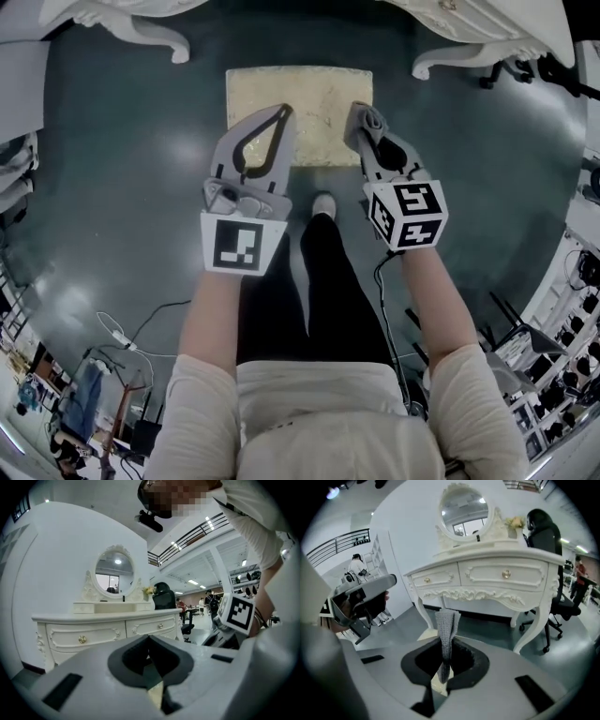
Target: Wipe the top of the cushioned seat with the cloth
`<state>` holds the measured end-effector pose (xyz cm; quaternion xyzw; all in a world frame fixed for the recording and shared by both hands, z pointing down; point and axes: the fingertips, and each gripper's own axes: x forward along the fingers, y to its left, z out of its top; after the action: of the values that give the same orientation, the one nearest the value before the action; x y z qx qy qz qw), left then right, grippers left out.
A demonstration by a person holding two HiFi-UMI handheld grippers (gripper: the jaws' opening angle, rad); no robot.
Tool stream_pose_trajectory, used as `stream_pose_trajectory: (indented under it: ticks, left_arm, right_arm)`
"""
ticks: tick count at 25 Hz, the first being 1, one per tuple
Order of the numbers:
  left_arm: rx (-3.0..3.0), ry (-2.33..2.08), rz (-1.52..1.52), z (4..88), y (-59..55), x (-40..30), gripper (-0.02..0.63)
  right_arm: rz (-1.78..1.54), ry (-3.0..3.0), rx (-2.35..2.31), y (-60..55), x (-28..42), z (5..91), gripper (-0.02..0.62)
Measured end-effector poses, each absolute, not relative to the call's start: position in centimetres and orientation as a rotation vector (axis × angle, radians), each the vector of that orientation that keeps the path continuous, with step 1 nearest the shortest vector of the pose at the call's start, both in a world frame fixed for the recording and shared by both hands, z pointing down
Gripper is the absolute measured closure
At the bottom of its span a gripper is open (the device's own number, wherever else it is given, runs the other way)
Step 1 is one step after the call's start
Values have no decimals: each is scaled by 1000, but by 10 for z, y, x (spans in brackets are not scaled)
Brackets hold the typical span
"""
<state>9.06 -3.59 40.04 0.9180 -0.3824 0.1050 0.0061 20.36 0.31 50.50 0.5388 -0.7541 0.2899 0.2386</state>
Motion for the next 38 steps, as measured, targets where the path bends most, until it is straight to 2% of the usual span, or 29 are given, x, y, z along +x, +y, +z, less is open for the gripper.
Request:
stream_pose_trajectory:
  ticks: [13,23,31,38]
  left_arm:
    - [2976,-1336,151,215,-43,13,604]
    - [3011,-1287,37,88,-15,-15,604]
    - [3057,-1326,30,18,8,-16,604]
    - [3075,-1323,60,-11,25,-5,604]
  right_arm:
    - [484,-2395,1662,-20,107,274,565]
    - [181,-2519,1759,-2,83,111,565]
    - [17,-2521,1805,27,92,36,565]
    - [-124,-2505,1839,40,104,2,565]
